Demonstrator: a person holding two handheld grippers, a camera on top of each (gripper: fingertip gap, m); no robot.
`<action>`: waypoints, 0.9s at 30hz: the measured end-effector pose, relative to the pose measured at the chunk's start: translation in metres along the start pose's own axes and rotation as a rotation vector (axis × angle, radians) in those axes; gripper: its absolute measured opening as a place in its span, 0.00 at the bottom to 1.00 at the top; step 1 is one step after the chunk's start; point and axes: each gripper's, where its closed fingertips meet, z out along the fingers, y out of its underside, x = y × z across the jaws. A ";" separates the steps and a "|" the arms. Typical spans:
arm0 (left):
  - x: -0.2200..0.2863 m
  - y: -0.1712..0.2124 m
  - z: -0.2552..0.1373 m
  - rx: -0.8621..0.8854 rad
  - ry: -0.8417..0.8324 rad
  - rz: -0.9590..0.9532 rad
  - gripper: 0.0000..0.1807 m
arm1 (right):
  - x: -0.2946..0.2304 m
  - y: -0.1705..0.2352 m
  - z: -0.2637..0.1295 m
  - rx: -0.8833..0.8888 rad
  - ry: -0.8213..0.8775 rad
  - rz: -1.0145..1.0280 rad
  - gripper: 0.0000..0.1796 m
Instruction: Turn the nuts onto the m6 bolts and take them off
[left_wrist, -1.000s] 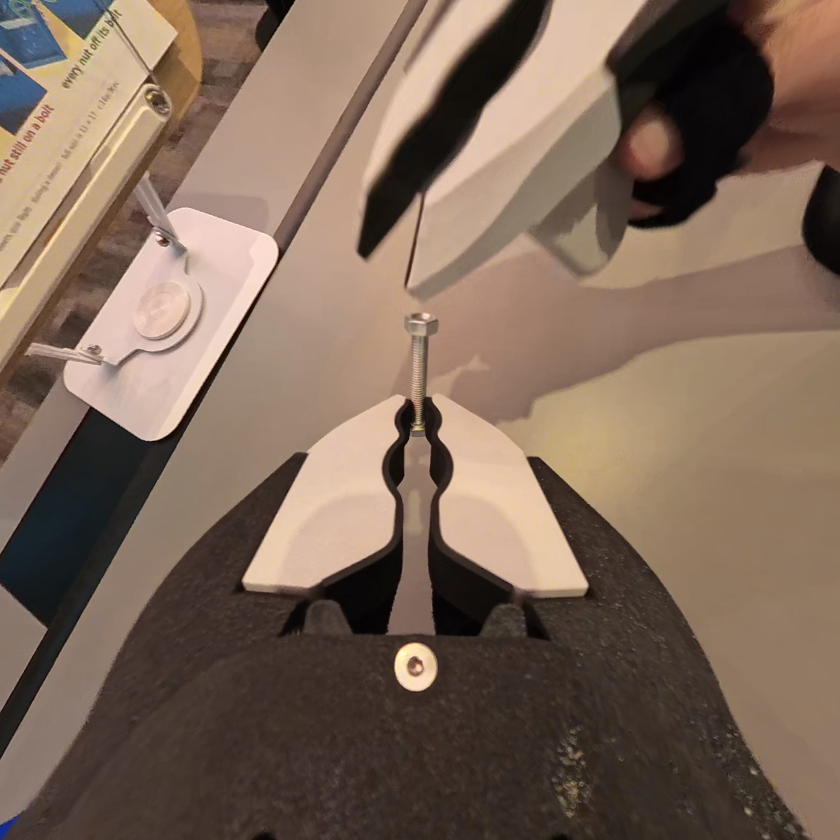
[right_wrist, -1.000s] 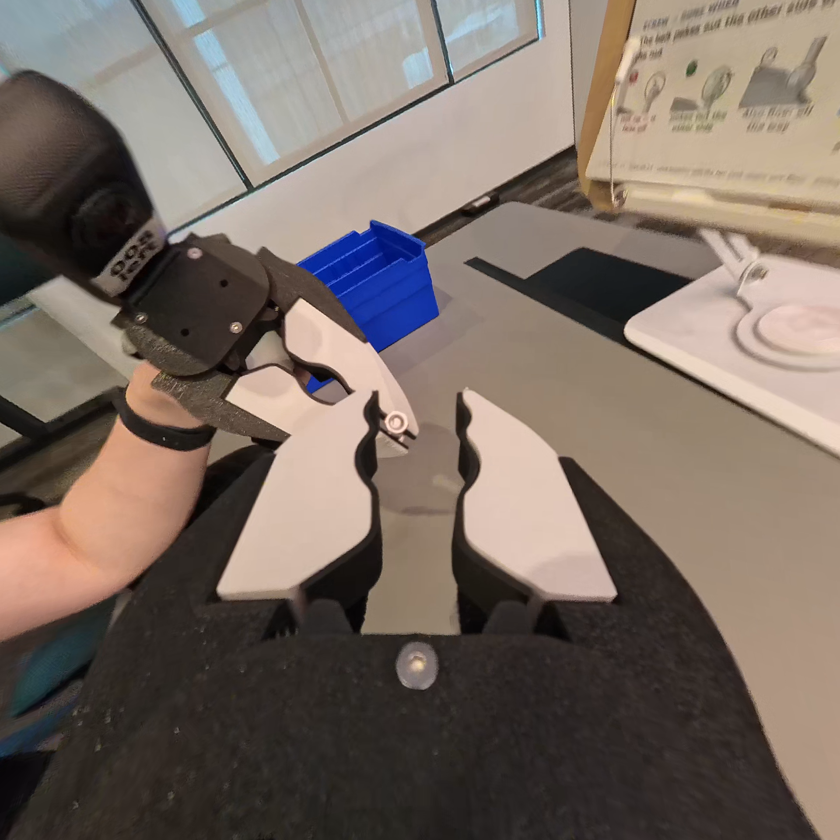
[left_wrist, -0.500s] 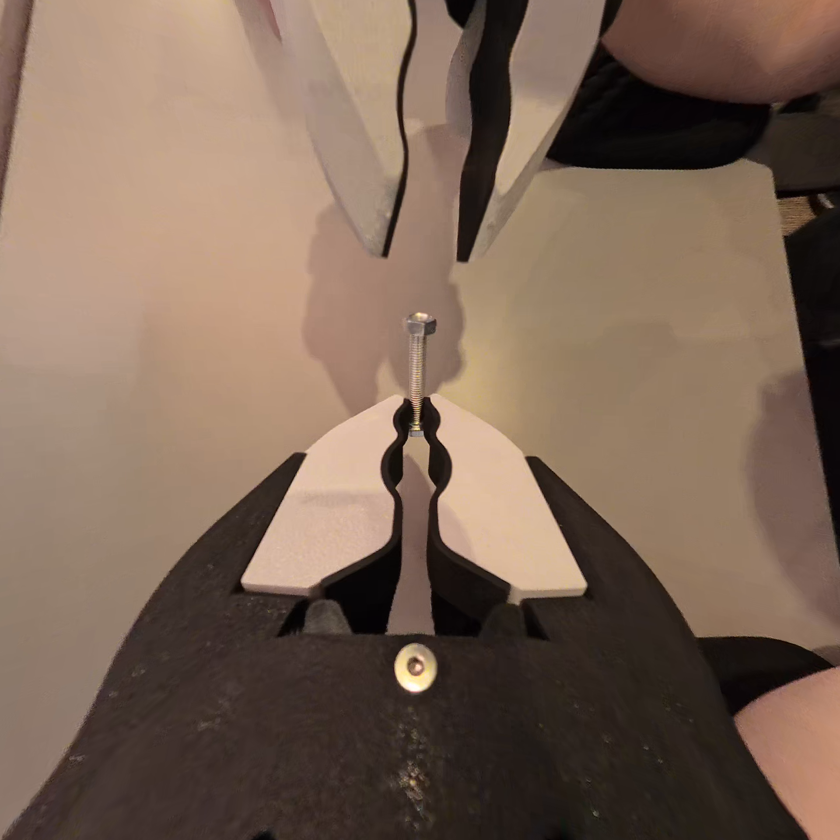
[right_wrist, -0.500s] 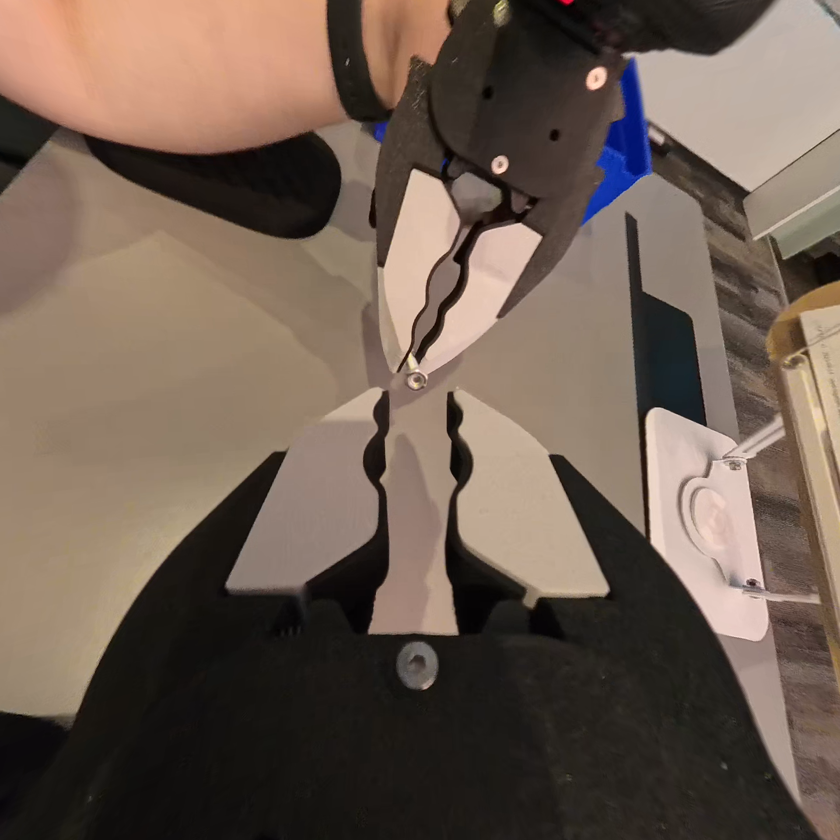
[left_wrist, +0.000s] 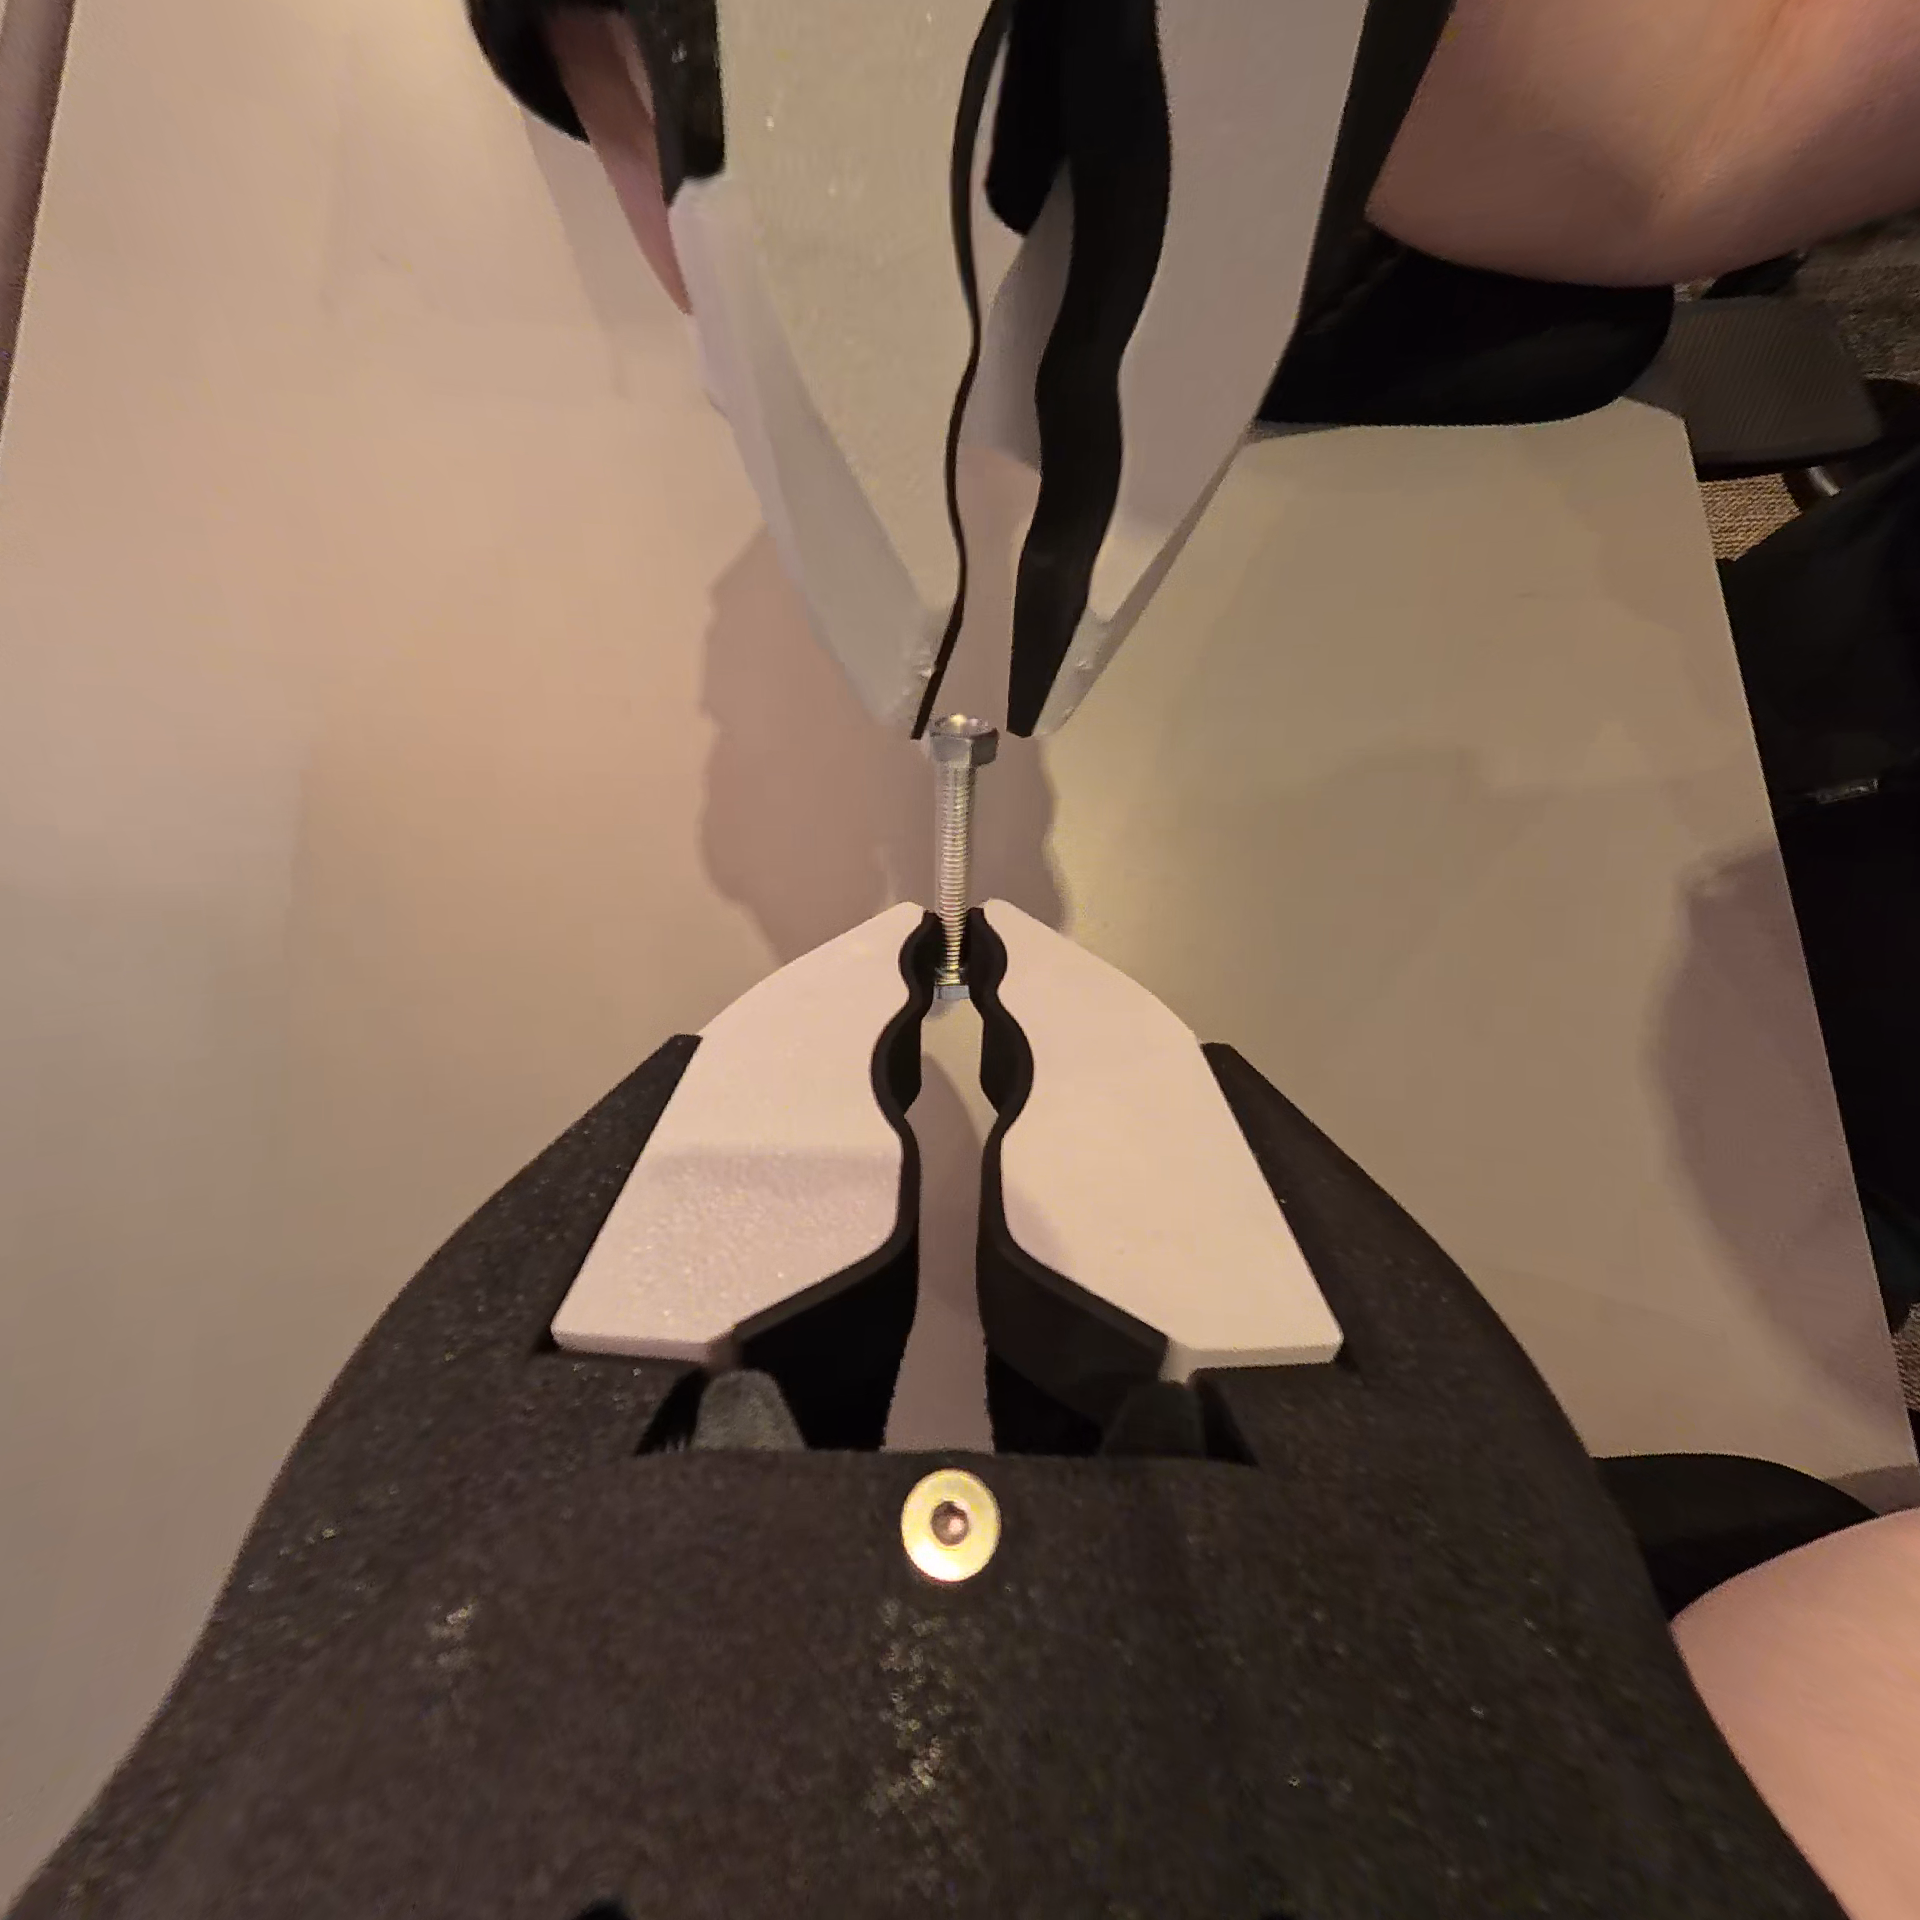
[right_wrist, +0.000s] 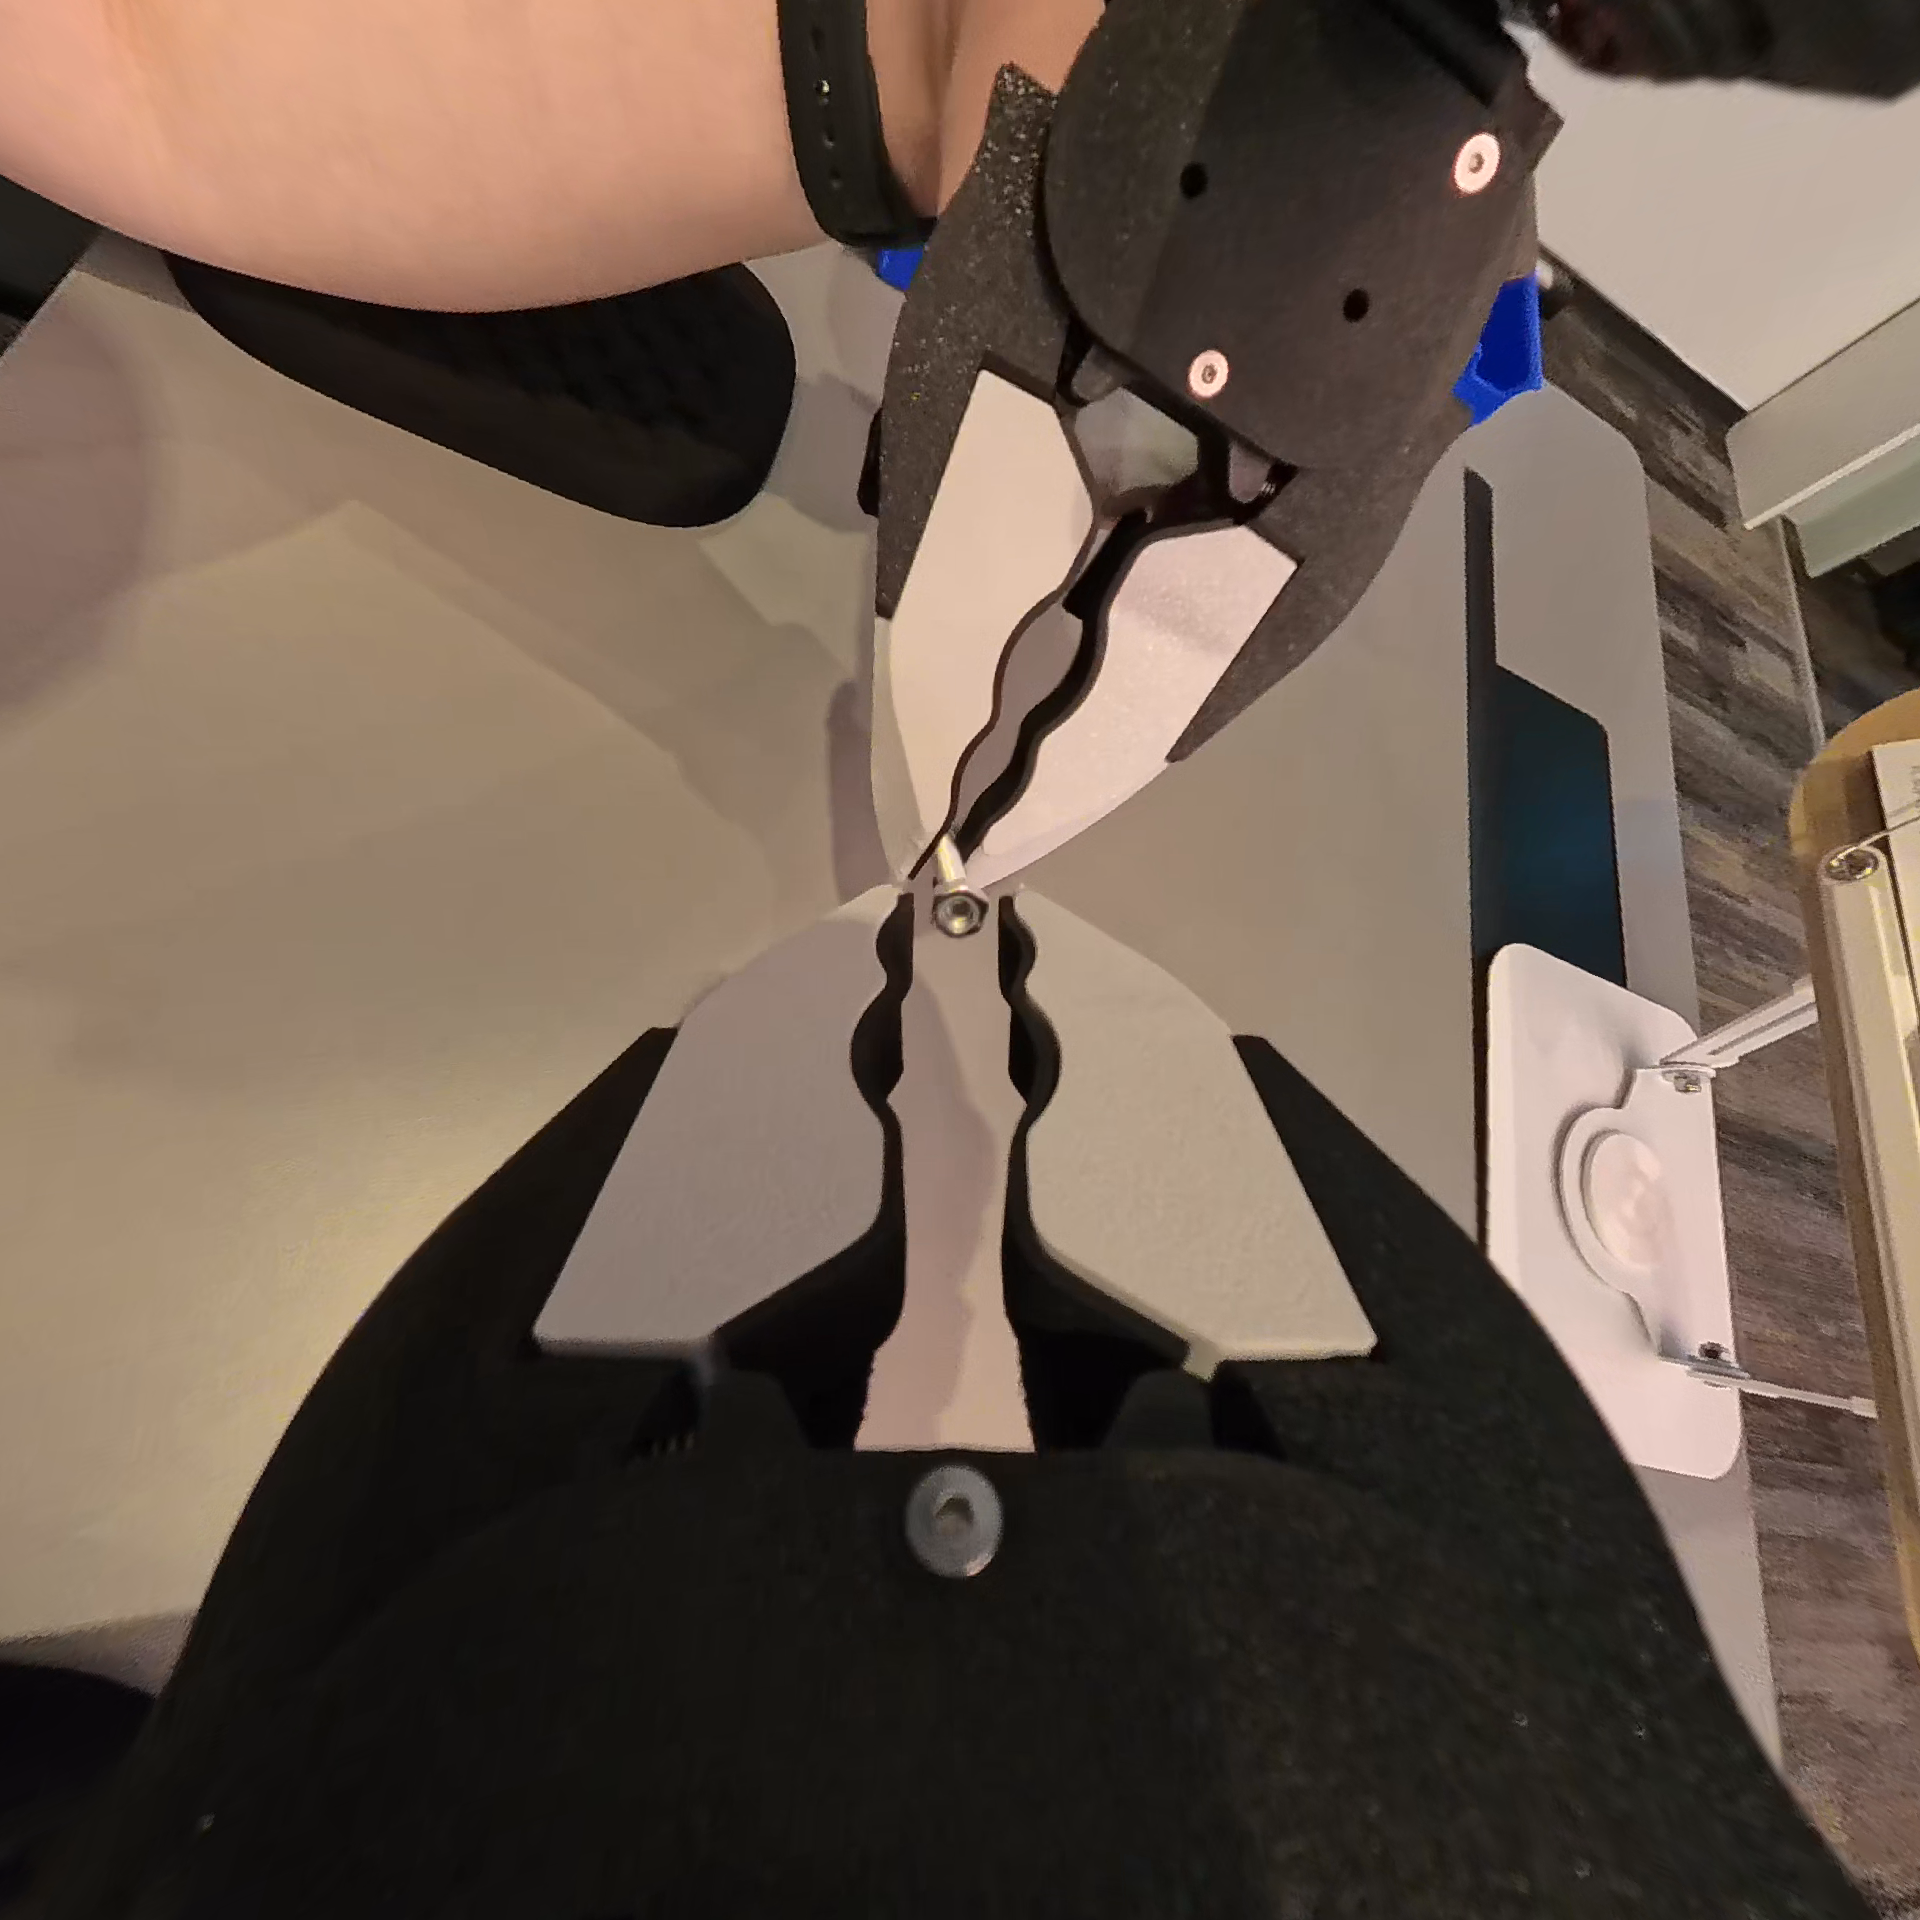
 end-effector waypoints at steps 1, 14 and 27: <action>0.000 0.000 0.000 0.001 -0.002 -0.002 0.03 | 0.000 0.001 0.000 0.002 -0.001 0.007 0.08; -0.001 -0.002 0.000 -0.006 -0.020 0.003 0.03 | 0.001 0.003 0.001 -0.003 -0.021 0.044 0.06; -0.033 0.003 -0.005 -0.092 -0.240 -0.047 0.03 | 0.028 0.012 0.009 0.058 0.002 0.364 0.05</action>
